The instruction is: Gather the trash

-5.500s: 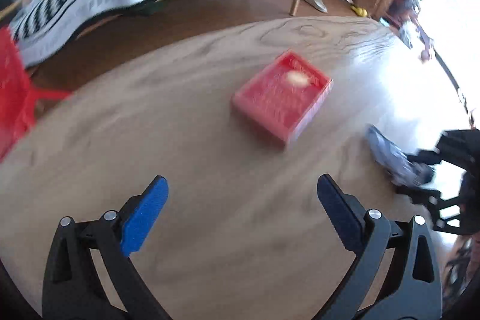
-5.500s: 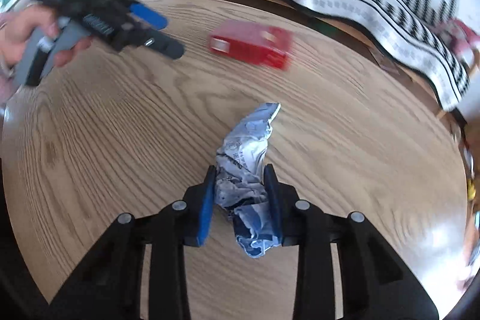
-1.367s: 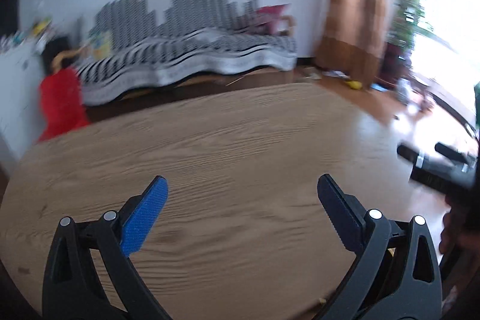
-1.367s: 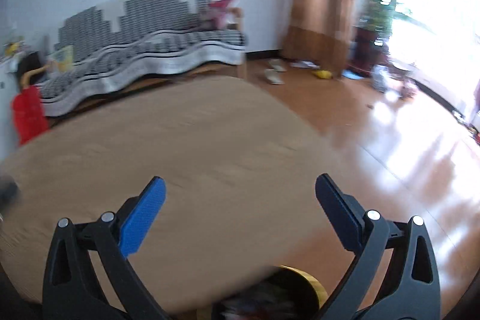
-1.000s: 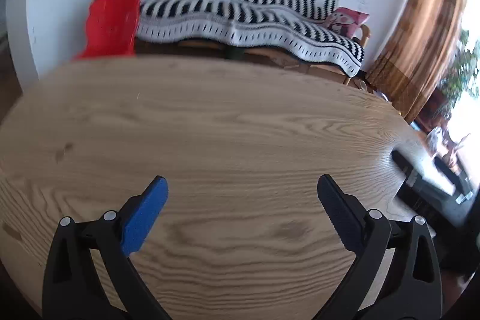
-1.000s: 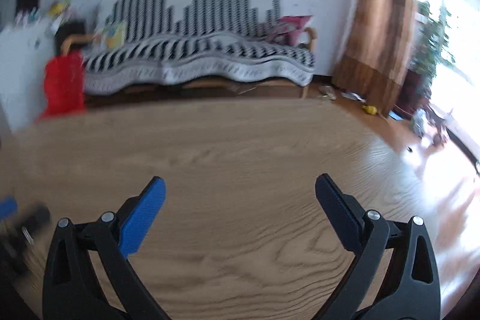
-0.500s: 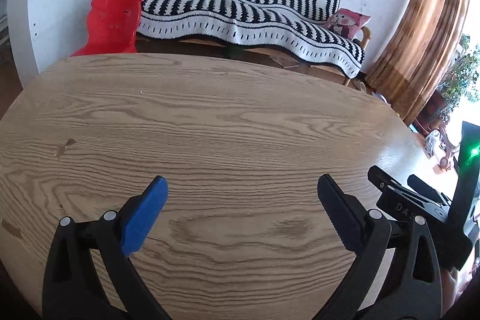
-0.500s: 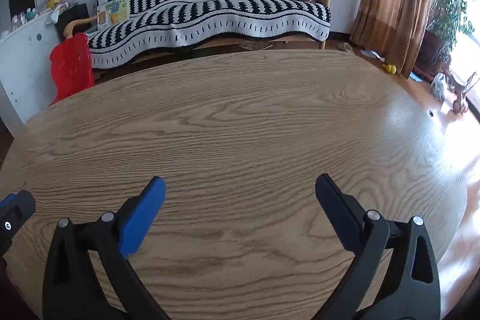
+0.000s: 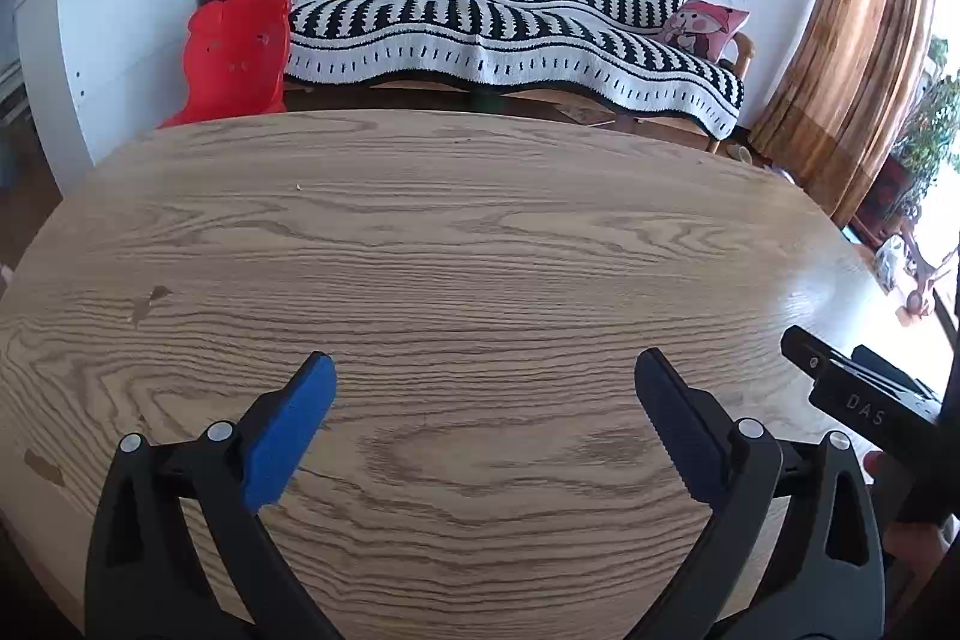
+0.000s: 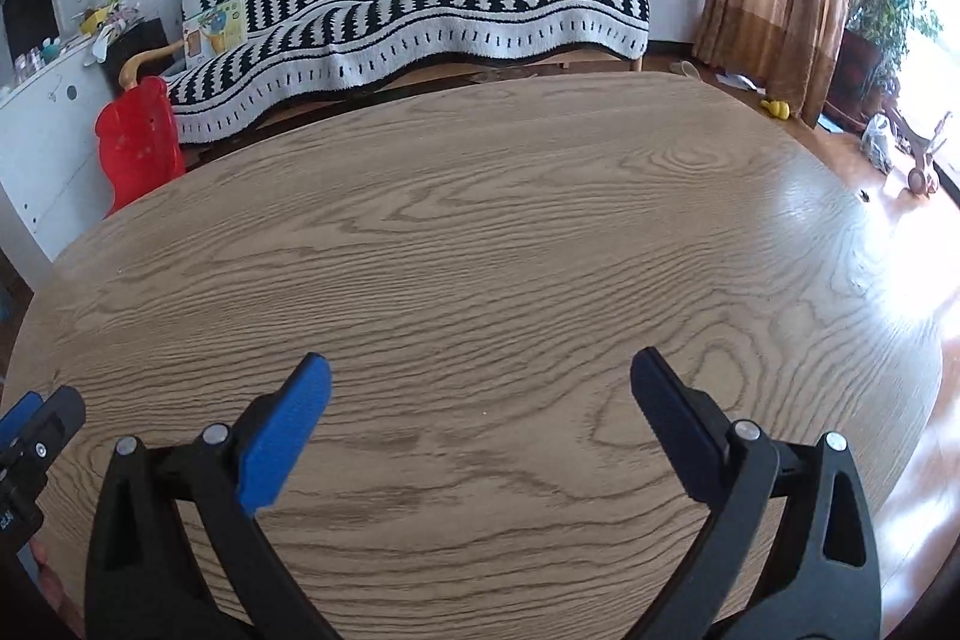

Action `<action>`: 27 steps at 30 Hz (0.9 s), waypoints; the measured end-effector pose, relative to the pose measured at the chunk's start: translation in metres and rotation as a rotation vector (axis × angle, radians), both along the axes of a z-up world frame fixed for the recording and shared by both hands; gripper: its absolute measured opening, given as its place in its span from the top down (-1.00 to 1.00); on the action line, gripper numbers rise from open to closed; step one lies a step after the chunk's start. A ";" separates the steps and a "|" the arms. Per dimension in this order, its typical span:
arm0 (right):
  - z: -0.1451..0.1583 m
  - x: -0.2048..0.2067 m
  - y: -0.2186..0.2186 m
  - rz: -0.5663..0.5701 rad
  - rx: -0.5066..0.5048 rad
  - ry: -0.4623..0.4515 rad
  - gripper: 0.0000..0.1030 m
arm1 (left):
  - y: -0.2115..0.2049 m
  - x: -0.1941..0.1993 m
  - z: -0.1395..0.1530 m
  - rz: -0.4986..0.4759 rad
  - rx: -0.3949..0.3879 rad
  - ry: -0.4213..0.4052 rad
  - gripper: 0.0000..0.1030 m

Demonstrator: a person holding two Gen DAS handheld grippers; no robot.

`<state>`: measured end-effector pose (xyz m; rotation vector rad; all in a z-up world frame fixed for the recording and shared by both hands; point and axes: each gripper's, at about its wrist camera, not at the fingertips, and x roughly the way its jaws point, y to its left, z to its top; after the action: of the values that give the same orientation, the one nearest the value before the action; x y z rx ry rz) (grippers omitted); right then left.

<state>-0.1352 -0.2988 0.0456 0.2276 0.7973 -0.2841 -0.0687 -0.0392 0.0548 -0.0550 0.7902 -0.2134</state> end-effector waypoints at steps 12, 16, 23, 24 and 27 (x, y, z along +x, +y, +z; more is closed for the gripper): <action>0.001 0.003 0.004 0.029 -0.019 0.012 -0.88 | 0.005 0.004 0.000 0.010 -0.031 0.016 -0.88; 0.001 0.004 0.003 0.025 -0.022 0.011 -0.88 | 0.005 0.003 -0.001 0.012 -0.033 0.020 -0.88; 0.003 -0.001 -0.002 0.009 -0.020 0.001 -0.88 | 0.005 0.005 -0.001 0.011 -0.020 0.015 -0.88; 0.003 -0.001 -0.004 0.007 -0.016 0.001 -0.88 | 0.004 0.004 -0.002 0.010 -0.021 0.015 -0.88; 0.004 -0.004 -0.005 0.002 -0.011 -0.009 -0.88 | 0.004 0.004 -0.003 0.009 -0.038 0.022 -0.88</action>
<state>-0.1392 -0.3033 0.0496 0.2170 0.7870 -0.2850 -0.0647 -0.0348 0.0513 -0.0971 0.8081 -0.2197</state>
